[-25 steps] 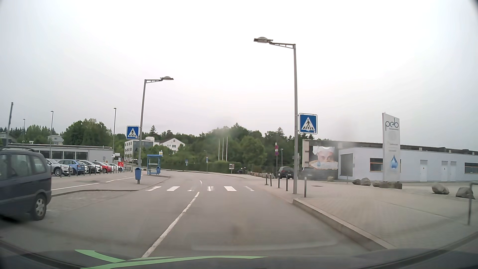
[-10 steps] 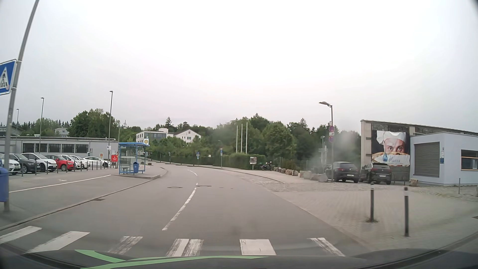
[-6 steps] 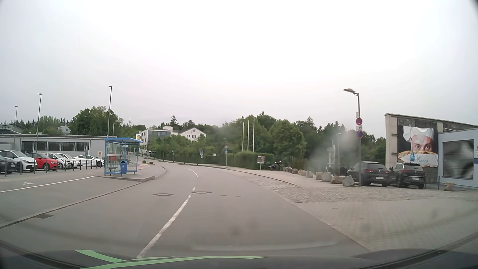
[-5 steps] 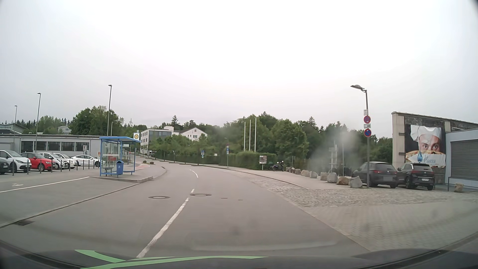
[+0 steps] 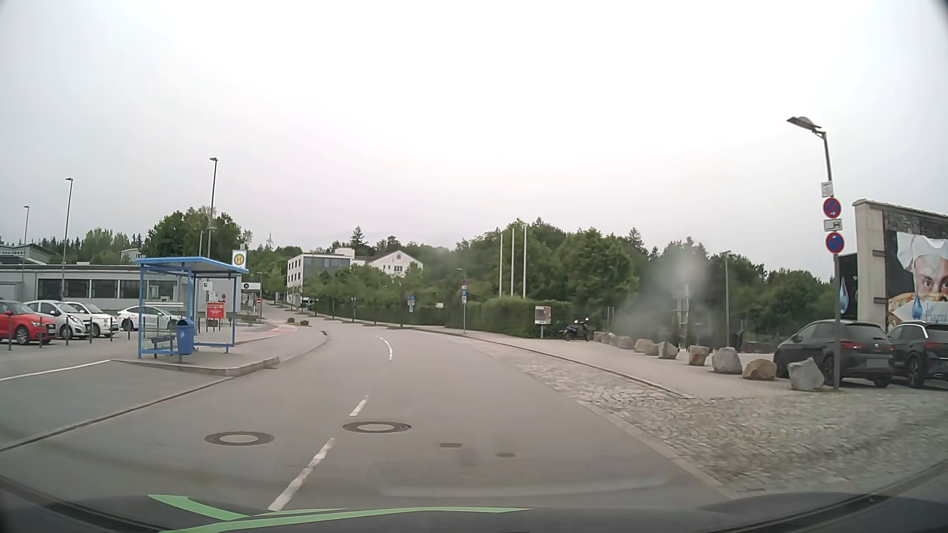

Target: Follow the waypoints while adhering to traffic rules and regulations

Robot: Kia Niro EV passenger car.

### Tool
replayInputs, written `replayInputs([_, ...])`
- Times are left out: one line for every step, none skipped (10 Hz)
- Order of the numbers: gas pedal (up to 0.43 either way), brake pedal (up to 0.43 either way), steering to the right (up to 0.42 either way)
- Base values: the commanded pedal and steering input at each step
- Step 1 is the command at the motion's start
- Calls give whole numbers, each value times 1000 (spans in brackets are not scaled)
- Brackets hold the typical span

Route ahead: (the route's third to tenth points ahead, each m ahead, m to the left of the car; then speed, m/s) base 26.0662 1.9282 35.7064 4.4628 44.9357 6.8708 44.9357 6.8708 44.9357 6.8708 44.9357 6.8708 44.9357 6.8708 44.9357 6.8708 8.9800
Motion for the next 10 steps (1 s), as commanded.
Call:
replayInputs([0, 0, -20])
replayInputs([0, 0, -20])
replayInputs([0, 0, -20])
replayInputs([0, 0, -20])
replayInputs([0, 0, -20])
replayInputs([0, 0, -20])
replayInputs([0, 0, -20])
replayInputs([0, 0, -19])
replayInputs([0, 0, -20])
replayInputs([0, 18, -20])
